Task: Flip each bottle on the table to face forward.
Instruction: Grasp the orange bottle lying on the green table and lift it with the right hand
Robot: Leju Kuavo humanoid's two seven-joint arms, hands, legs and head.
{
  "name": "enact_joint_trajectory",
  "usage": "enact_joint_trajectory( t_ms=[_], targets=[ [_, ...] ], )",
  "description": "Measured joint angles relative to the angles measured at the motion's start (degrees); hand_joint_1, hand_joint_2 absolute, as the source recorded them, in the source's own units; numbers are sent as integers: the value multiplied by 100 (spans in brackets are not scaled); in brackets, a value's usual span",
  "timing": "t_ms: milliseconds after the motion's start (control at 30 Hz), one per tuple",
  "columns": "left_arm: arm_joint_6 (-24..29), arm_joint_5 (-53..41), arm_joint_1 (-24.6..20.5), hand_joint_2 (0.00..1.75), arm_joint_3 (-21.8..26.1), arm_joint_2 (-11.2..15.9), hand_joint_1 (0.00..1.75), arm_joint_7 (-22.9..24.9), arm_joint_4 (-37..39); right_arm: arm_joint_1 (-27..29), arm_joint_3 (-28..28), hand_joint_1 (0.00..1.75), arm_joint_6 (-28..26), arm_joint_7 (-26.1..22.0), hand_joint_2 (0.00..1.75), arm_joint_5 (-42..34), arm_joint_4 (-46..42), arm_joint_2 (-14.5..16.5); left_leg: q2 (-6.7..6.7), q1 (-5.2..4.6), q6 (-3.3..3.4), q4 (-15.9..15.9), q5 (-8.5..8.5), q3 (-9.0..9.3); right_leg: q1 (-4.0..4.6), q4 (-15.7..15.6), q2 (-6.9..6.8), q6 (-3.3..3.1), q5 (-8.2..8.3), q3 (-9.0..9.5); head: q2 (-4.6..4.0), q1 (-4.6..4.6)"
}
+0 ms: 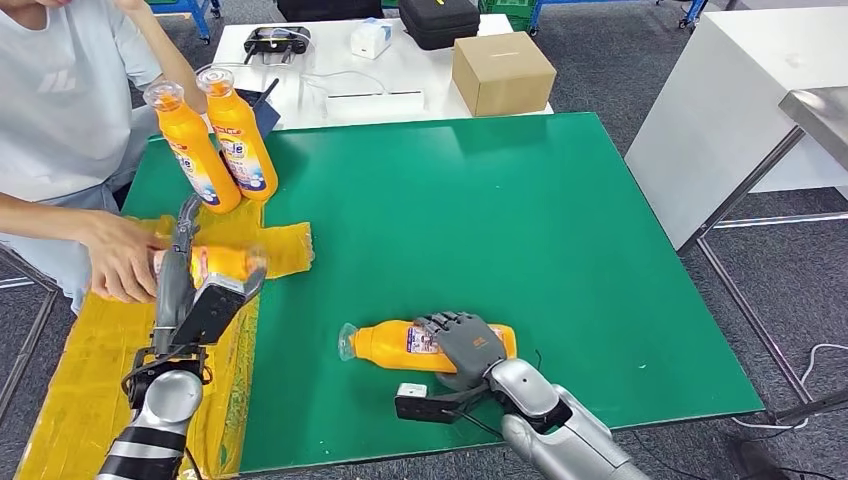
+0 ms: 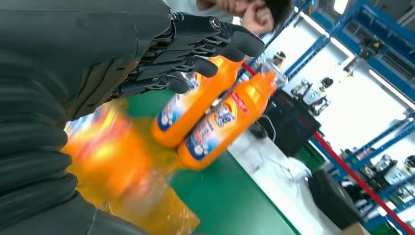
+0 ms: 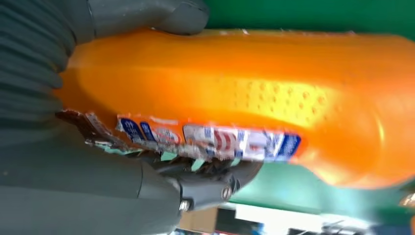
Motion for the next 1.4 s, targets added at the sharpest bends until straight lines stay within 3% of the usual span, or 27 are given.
enact_joint_trajectory(
  t_ms=[100,267,367,600,867,1400],
  targets=[
    [-549,569,53,175,-7,-4,0,-37,-70,124,-155,175,-215,-87,175,-170,-85,70,0,0,5,1,12,-14,-1,1,0,10,10,26,0,0],
    [-2124,2050,227,175,-113,-7,0,13,-280,558,-746,175,-1028,-535,175,-567,-682,296,0,-1,7,1,14,-43,-2,3,0,12,11,2,0,-1],
    [-2624,2589,310,175,-241,-7,0,14,-384,690,-1096,175,-1331,-715,175,-673,-1054,445,1,0,6,1,13,-51,-1,3,0,11,9,-9,0,0],
    [-2904,2895,384,175,-441,17,0,7,-504,857,-1522,175,-1569,-946,175,-811,-1411,591,0,0,2,1,10,-55,-1,3,0,11,9,-13,0,1],
    [-3211,3303,391,175,-782,100,0,-7,-549,949,-1735,175,-2225,-1672,175,-1321,-1608,845,1,0,2,1,9,-57,-1,3,0,11,9,-15,0,0],
    [-3249,3585,315,175,-1164,105,0,-15,-549,806,-1540,175,-2200,-2174,175,-1786,-1690,1414,0,1,2,1,9,-61,-1,3,0,11,8,-19,0,0]
  ],
)
